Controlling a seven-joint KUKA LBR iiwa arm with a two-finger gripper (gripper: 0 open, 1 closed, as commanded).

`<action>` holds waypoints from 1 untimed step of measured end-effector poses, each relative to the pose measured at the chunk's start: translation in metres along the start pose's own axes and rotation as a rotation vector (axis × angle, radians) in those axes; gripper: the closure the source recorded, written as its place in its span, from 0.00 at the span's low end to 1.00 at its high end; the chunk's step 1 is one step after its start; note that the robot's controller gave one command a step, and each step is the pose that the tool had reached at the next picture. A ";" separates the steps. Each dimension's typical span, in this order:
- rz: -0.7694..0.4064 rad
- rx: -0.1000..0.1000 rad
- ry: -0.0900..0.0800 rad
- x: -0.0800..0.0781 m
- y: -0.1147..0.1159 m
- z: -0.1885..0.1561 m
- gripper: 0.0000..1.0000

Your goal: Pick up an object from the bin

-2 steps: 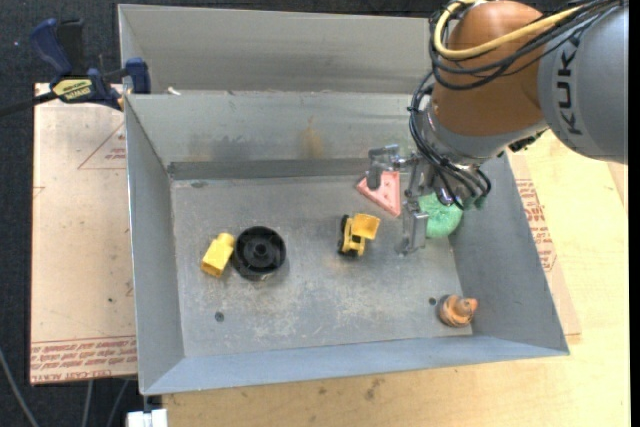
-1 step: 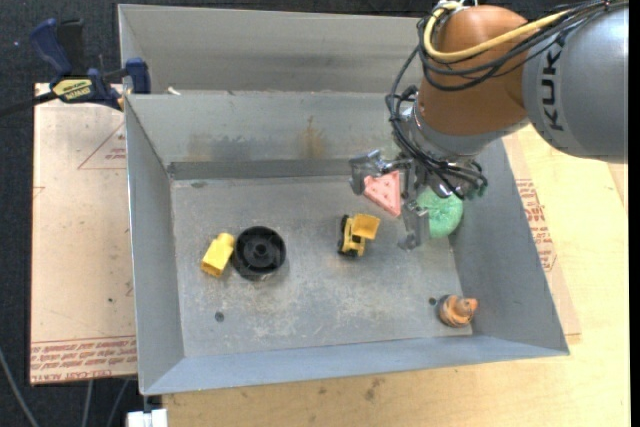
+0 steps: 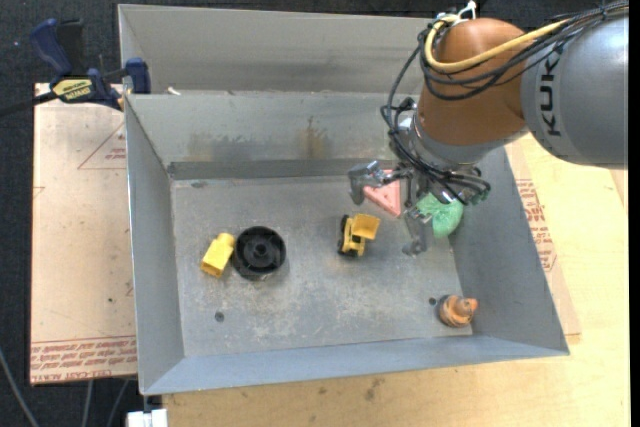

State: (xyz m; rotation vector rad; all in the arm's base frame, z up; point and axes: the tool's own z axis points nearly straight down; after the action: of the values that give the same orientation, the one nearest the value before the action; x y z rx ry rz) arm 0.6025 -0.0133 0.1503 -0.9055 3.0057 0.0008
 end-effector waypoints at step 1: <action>-0.133 0.002 -0.002 -0.009 0.003 0.059 0.00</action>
Offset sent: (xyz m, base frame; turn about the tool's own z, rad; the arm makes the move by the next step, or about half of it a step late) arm 0.0076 0.0038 -0.0803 -0.2919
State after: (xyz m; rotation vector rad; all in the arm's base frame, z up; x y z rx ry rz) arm 0.6089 -0.0059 0.0912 -1.1030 2.9363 -0.0011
